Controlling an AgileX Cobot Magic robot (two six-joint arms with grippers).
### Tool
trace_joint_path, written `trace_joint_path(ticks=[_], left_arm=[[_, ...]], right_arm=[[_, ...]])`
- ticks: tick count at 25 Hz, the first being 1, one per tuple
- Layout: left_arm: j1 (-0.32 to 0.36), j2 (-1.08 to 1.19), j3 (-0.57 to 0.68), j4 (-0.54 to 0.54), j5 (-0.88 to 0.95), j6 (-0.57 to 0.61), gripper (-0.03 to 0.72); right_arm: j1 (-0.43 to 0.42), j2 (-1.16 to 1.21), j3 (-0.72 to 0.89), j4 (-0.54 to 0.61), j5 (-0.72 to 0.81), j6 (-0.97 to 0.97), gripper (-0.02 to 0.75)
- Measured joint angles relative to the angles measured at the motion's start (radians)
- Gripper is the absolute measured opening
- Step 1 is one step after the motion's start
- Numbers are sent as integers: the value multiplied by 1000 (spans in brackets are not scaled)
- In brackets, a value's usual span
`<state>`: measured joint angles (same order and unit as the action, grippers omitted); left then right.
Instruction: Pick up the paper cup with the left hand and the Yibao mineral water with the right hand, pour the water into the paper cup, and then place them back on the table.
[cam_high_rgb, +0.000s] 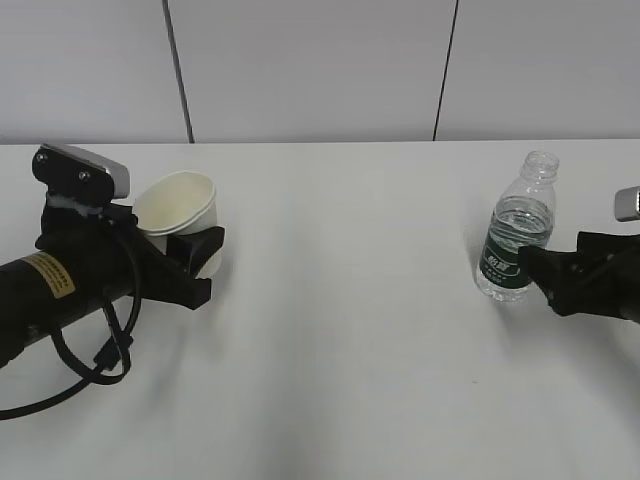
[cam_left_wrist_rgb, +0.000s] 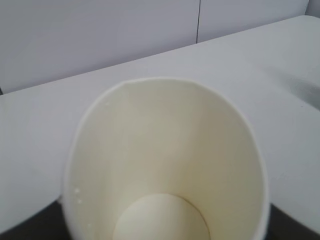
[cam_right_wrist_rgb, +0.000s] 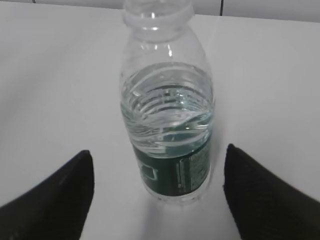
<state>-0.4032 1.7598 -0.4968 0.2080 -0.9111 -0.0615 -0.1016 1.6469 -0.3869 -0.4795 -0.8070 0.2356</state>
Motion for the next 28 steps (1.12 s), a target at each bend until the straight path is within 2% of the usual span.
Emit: trace_joint_path(ticks=[9, 28], left_arm=[[0, 0, 0, 0, 0, 0, 410], [0, 0, 0, 1, 0, 0, 410]], right_arm=[[0, 208, -68, 33, -163, -84, 599], [0, 448, -217, 18, -334, -102, 599]])
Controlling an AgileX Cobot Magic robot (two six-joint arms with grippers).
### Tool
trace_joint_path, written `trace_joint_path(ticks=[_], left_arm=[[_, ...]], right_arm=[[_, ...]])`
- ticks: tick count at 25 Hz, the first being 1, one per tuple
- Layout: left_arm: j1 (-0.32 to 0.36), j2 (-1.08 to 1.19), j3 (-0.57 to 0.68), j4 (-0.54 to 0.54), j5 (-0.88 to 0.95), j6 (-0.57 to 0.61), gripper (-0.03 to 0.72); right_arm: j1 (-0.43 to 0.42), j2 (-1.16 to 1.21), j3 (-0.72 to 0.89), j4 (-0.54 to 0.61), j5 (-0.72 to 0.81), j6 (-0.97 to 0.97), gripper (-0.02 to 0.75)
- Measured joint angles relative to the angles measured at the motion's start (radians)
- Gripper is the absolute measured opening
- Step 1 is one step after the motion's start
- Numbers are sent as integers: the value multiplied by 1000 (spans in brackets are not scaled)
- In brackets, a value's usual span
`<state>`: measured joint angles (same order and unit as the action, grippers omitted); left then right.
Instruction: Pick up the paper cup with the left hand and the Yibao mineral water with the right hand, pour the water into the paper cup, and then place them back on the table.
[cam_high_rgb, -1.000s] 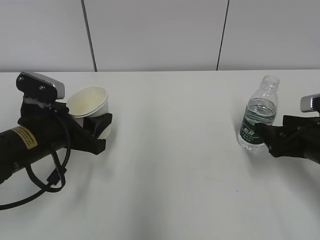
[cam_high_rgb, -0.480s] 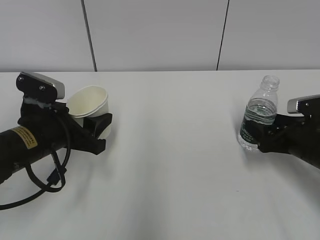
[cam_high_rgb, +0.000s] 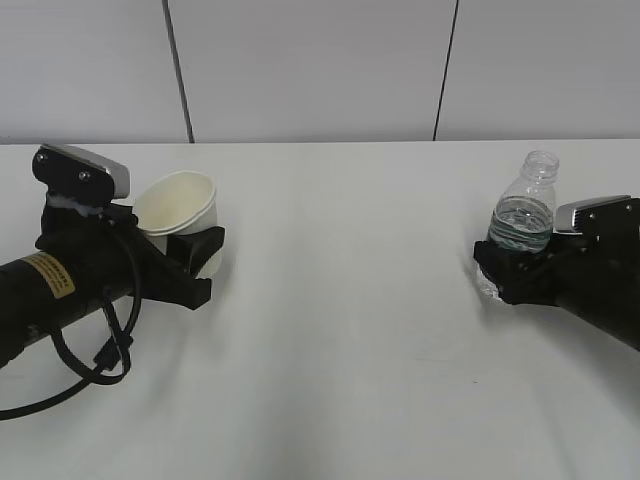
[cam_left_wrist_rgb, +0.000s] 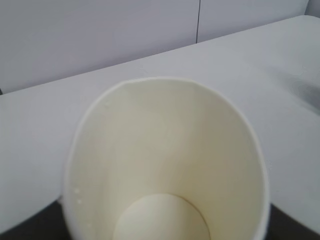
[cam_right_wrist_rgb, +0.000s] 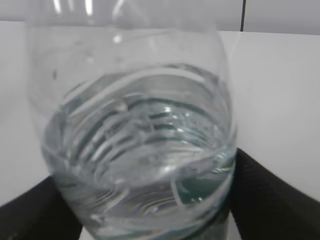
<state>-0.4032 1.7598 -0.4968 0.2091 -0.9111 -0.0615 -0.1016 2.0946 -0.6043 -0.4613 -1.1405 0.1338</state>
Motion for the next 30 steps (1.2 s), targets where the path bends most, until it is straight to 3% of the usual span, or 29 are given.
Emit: trace_joint_path(ticks=[19, 26, 30], left_arm=[[0, 0, 0, 3, 0, 0, 410], [0, 0, 0, 3, 0, 0, 410], [0, 0, 0, 3, 0, 0, 410]], right_arm=[[0, 38, -33, -11, 0, -8, 593], [0, 36, -34, -15, -1, -11, 480], [0, 36, -34, -31, -4, -36, 454]])
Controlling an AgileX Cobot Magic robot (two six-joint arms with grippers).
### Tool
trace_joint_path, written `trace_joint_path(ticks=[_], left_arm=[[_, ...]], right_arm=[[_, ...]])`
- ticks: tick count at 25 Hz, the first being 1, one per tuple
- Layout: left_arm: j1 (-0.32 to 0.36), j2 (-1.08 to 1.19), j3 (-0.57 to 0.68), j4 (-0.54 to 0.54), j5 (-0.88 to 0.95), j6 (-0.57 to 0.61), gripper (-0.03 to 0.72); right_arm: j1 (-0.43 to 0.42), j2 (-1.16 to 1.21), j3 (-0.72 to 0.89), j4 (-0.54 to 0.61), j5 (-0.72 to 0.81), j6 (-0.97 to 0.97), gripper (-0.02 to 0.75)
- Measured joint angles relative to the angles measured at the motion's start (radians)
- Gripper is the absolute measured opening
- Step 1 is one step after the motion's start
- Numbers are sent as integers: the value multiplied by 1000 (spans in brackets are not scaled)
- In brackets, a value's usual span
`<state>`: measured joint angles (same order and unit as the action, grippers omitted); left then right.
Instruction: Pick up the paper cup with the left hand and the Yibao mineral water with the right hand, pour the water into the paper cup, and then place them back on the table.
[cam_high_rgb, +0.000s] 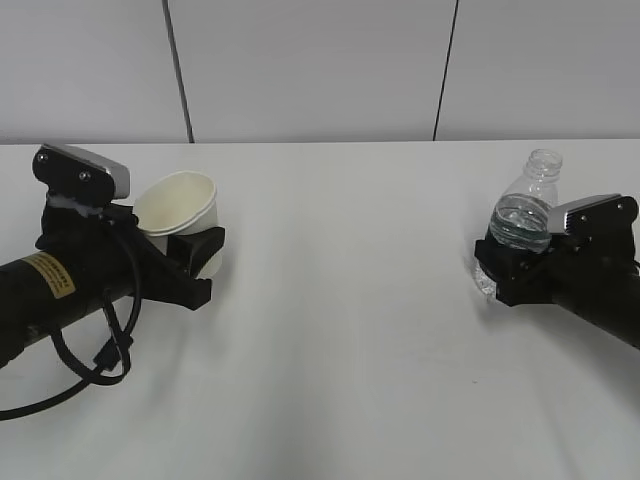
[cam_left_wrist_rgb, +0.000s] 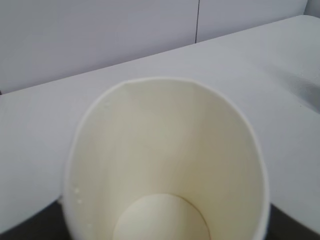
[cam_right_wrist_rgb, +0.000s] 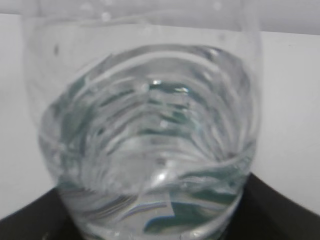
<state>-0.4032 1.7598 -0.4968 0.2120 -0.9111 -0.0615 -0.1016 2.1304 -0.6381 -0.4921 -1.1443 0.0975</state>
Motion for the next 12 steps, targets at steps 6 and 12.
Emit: trace_joint_path(ticks=[6, 12], left_arm=[[0, 0, 0, 45, 0, 0, 410], [0, 0, 0, 103, 3, -50, 410]], right_arm=[[4, -28, 0, -32, 27, -10, 452], [61, -57, -28, -38, 29, 1, 451]])
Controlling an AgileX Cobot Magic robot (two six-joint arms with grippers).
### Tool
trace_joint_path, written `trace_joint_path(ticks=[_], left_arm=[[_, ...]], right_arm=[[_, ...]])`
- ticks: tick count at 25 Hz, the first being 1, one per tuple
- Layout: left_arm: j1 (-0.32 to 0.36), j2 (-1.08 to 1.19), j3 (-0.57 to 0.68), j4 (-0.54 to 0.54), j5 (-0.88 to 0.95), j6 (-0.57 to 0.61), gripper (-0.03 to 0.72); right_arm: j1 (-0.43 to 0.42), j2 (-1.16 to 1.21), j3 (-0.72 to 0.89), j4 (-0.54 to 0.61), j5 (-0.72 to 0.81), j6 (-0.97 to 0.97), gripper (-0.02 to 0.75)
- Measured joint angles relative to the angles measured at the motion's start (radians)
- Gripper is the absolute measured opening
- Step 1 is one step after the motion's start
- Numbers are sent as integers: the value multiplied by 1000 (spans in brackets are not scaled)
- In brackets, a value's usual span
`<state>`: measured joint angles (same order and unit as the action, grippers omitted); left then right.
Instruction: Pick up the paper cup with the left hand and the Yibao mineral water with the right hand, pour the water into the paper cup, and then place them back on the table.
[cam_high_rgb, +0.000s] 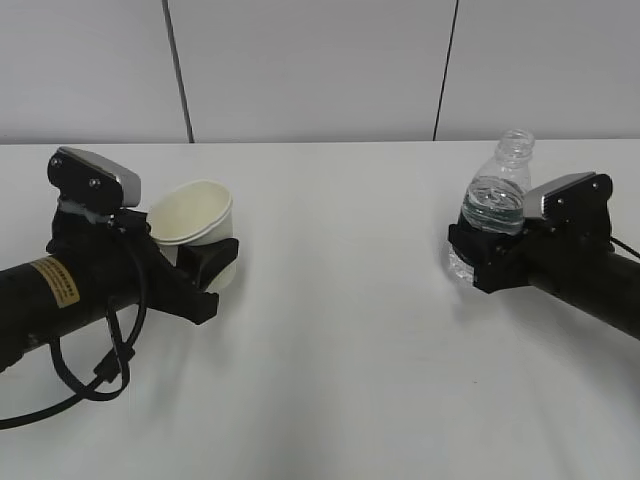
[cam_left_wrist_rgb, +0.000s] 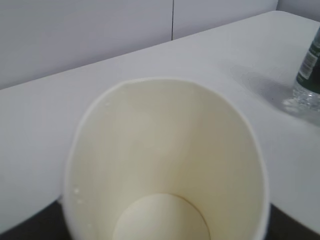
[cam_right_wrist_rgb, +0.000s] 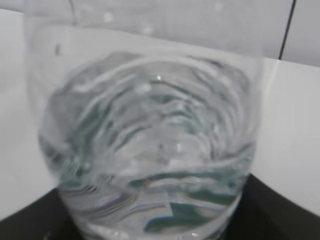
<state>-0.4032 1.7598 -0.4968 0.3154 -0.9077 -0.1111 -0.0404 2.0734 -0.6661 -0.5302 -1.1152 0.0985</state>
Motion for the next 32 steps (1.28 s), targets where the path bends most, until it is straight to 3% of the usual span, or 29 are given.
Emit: trace_joint_path(ticks=[4, 13, 19, 32], left_arm=[[0, 0, 0, 39, 4, -22, 410], [-2, 0, 0, 69, 35, -81, 410], [-64, 0, 0, 75, 54, -90, 410], [-78, 0, 0, 81, 70, -90, 410]], right_arm=[[73, 0, -65, -1, 18, 24, 451], [274, 0, -292, -8, 229, 68, 451], [371, 0, -410, -13, 356, 69, 451], [397, 23, -456, -87, 390, 72, 451]])
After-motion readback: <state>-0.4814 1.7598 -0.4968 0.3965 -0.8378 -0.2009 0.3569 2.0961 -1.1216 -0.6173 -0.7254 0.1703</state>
